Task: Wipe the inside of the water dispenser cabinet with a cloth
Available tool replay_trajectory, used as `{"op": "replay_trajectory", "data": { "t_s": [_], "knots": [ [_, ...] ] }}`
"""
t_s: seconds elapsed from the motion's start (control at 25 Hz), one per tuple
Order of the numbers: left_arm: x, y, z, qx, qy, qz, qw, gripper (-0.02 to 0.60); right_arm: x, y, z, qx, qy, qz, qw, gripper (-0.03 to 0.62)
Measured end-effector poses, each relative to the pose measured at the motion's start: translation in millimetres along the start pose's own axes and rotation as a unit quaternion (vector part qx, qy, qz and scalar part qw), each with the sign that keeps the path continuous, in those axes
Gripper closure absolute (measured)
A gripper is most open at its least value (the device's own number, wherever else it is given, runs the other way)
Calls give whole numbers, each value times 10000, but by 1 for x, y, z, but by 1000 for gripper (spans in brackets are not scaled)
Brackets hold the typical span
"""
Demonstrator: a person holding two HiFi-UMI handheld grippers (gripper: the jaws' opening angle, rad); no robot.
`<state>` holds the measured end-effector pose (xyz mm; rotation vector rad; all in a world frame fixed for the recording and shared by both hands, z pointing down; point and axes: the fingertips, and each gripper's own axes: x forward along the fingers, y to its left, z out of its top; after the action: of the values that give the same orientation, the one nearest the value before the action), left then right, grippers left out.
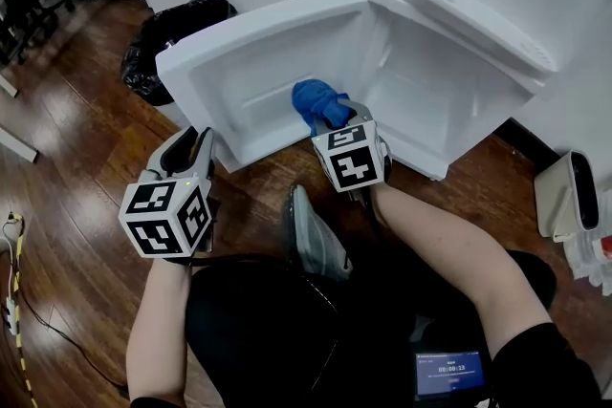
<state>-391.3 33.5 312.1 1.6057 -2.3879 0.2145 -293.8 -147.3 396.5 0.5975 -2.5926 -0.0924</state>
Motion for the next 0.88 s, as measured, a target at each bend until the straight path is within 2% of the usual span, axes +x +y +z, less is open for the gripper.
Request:
{"op": "replay_trajectory", "data": {
  "t_s": [0.08, 0.16, 0.24, 0.32, 0.4, 0.48, 0.6, 0.72, 0.8, 0.88],
  "knots": [
    [0, 0, 0, 5, 5, -16, 10000, 488, 2, 6, -7, -101, 143, 90, 9998, 503],
    [0, 0, 1, 24, 13, -8, 10000, 488, 4, 40, -6, -429, 197, 523, 9975, 503],
    [0, 0, 1, 30, 17, 8, 10000, 488, 3, 91, 4, -1022, 120, 1111, 9885, 503],
    [0, 0, 0, 27, 14, 19, 10000, 488, -1, 140, 14, -1528, -17, 1646, 9744, 503],
    [-1, 0, 0, 18, 0, 26, 10000, 488, -2, 167, 18, -1646, -50, 1942, 9670, 503],
    [-1, 0, 0, 3, -21, 14, 10000, 489, 3, 165, 16, -1418, 5, 1990, 9697, 503],
    [-1, 1, 1, -43, -55, -24, 10000, 489, 14, 117, 5, -1040, 154, 1607, 9814, 503],
    [0, 2, 1, -79, -55, -13, 10000, 489, 22, 53, -16, -882, 451, 860, 9914, 503],
    [0, 1, 1, -80, -45, -21, 10000, 489, 23, 14, -30, -883, 600, 261, 9939, 503],
    [0, 1, 2, -57, -41, -32, 10000, 489, 21, -9, -39, -824, 698, -130, 9941, 503]
  ]
}}
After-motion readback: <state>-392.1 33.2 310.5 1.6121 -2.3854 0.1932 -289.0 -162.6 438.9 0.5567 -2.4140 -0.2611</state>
